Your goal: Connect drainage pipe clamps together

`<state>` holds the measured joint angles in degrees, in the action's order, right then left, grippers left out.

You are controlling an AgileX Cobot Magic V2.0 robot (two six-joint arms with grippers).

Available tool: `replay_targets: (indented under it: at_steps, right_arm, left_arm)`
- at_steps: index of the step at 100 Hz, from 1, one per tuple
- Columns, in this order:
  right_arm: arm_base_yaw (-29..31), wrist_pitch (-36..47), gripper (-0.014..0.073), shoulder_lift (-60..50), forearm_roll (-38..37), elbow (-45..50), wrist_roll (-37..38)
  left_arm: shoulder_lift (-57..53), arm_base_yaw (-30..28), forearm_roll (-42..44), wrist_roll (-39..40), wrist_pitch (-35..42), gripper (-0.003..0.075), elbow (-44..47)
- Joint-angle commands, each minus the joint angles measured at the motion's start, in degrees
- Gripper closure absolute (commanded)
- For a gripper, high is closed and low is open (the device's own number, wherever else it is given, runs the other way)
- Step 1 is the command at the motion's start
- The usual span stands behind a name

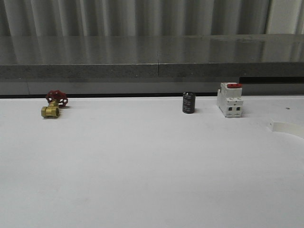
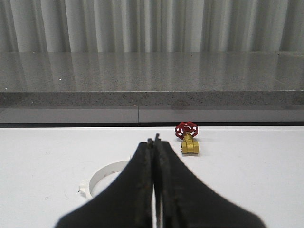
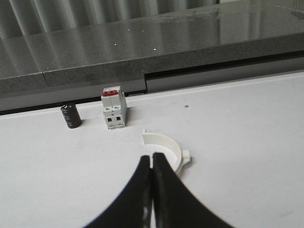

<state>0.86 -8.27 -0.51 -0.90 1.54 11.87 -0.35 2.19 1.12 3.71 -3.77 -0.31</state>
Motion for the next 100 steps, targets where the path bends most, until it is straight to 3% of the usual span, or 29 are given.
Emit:
replay_targets:
  at_steps: [1, 46, 67, 100]
  right_arm:
    - [0.33, 4.72, 0.0662, -1.25, -0.44, -0.83, -0.28]
    - [0.33, 4.72, 0.0662, -1.25, -0.44, -0.83, -0.28]
    - [0.33, 4.72, 0.0662, -1.25, -0.44, -0.83, -0.28]
    - [0.33, 4.72, 0.0662, -1.25, -0.44, -0.83, -0.28]
  left_arm:
    - [-1.77, -0.01, -0.15, 0.64, 4.87, 0.0740, 2.02]
    - [-1.77, -0.01, -0.15, 0.64, 5.21, 0.0740, 1.80]
    - [-0.99, -0.01, -0.72, 0.64, 3.77, 0.0740, -3.75]
    - [13.96, -0.01, -1.12, 0.64, -19.77, 0.0740, -24.94]
